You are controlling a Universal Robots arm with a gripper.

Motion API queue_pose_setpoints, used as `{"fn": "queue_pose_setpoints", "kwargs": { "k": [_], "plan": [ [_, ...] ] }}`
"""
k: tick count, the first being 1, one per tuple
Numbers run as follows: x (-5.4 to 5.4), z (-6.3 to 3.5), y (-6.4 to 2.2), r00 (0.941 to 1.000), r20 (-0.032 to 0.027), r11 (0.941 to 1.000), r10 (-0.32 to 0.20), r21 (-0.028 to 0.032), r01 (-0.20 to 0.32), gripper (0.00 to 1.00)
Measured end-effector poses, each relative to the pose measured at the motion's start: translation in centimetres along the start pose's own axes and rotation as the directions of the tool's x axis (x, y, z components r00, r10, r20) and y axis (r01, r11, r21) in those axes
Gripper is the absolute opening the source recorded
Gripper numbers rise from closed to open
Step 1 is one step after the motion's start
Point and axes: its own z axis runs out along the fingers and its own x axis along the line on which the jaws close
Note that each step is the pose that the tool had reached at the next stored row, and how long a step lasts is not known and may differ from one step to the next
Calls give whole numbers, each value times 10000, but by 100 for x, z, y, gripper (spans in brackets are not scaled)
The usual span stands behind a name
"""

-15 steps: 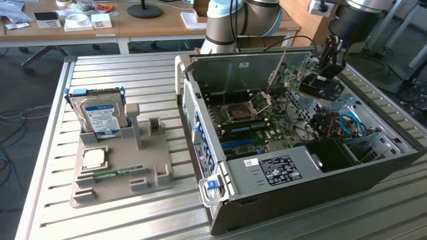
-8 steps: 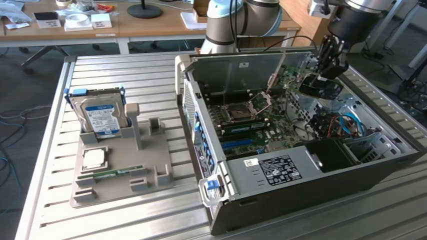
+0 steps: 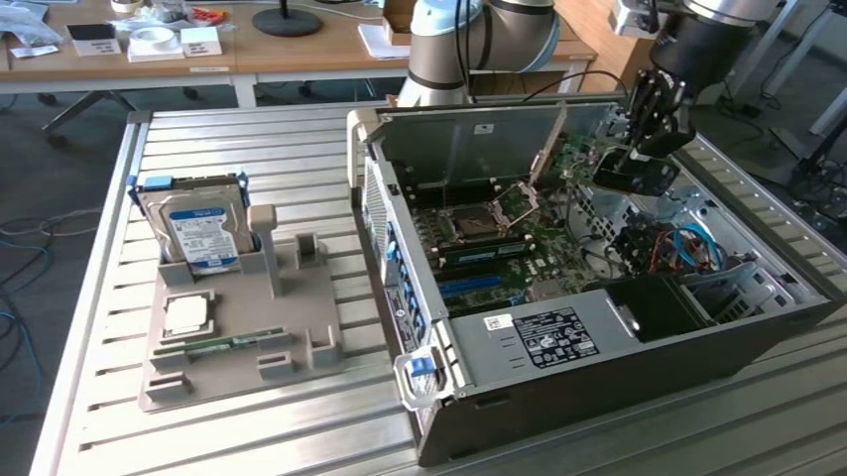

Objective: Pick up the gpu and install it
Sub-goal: 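Insert the gpu into the slot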

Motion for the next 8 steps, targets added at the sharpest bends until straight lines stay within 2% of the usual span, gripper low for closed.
{"fn": "queue_pose_setpoints", "kwargs": {
  "k": [4,8],
  "plan": [
    [-1,2,1,9986,-20,9986,-520,-10,520,27],
    [-3,6,1,9938,-42,9938,-1109,-23,1109,27]
  ]
}}
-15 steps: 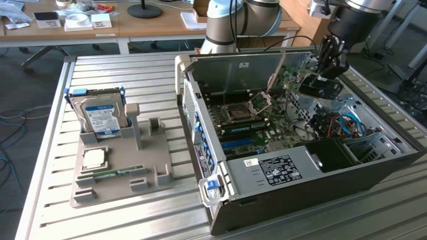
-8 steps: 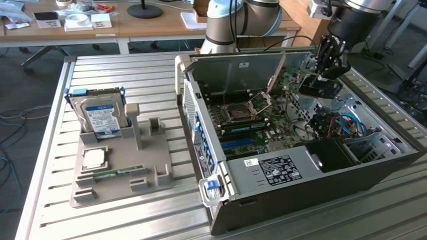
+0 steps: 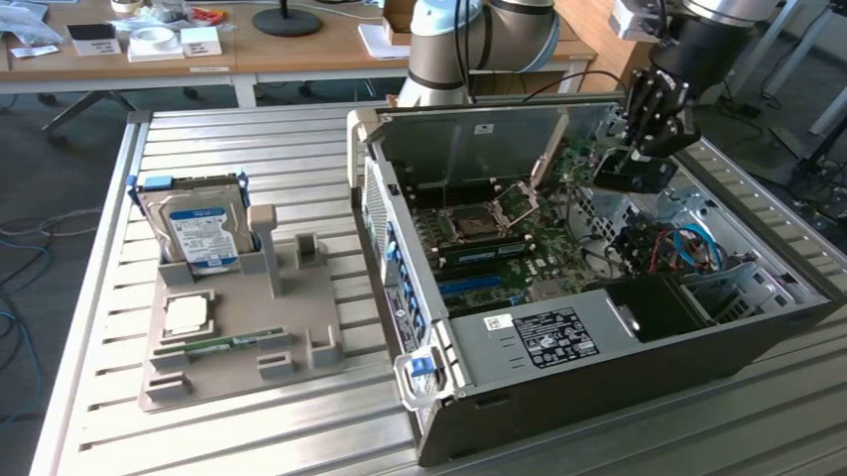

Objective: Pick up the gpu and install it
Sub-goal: 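Insert the gpu into the slot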

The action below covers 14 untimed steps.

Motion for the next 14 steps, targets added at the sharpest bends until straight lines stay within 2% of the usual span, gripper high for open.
{"fn": "queue_pose_setpoints", "kwargs": {
  "k": [4,8,14],
  "plan": [
    [-2,3,1,9985,-22,9985,-545,-11,545,27],
    [-4,5,1,9941,-42,9941,-1086,-21,1086,27],
    [-4,6,1,9936,-45,9936,-1128,-23,1128,27]
  ]
}}
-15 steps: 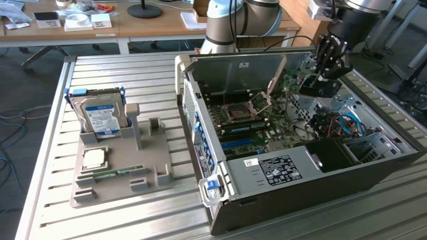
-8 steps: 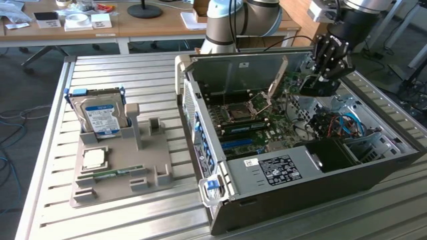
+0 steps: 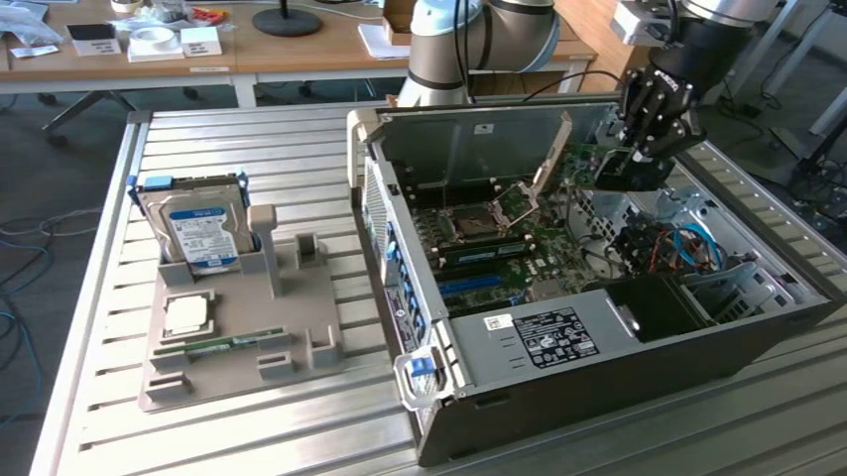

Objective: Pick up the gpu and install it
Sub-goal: 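Insert the gpu into the slot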

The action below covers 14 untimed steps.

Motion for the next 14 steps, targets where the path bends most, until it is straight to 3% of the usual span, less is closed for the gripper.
{"fn": "queue_pose_setpoints", "kwargs": {
  "k": [4,8,14],
  "plan": [
    [-1,1,0,10000,-3,10000,-90,-2,90,27],
    [-2,1,1,9982,-23,9982,-602,-12,602,27],
    [-2,4,0,9870,-60,9870,-1607,-33,1607,27]
  ]
}}
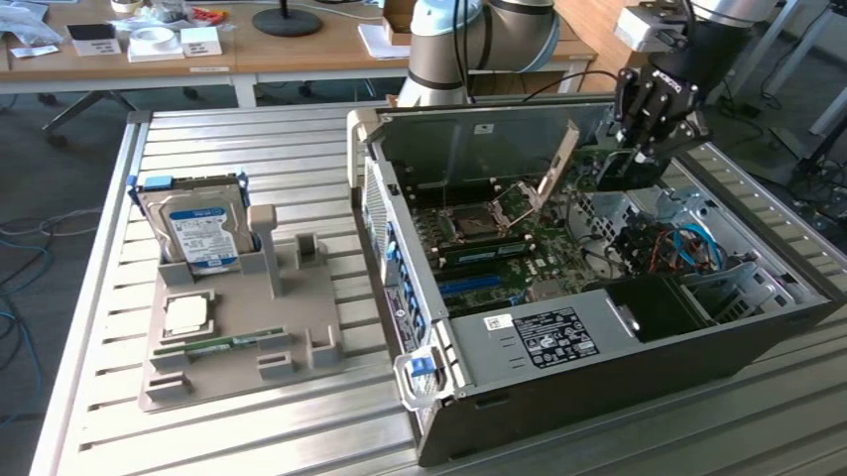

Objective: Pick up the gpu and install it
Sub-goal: 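Insert the gpu into the slot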

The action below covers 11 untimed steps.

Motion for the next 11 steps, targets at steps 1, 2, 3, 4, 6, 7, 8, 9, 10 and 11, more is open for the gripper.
{"fn": "queue_pose_setpoints", "kwargs": {
  "k": [1,2,3,4,6,7,8,9,10,11],
  "plan": [
    [0,0,0,9999,-7,9999,-171,-3,171,27],
    [0,1,0,9995,-13,9995,-324,-6,324,27],
    [0,0,0,9992,-16,9992,-391,-8,391,27],
    [0,0,0,9992,-17,9992,-392,-8,392,27],
    [-1,1,0,9992,-16,9992,-394,-8,394,27],
    [-4,1,1,9992,-15,9992,-396,-8,396,27],
    [-9,2,8,9992,-16,9992,-395,-6,395,27],
    [-15,2,20,9992,-16,9992,-395,-5,395,27],
    [-21,3,35,9992,-16,9992,-395,-3,395,27],
    [-27,4,53,9992,-15,9992,-395,0,395,27]
  ]
}}
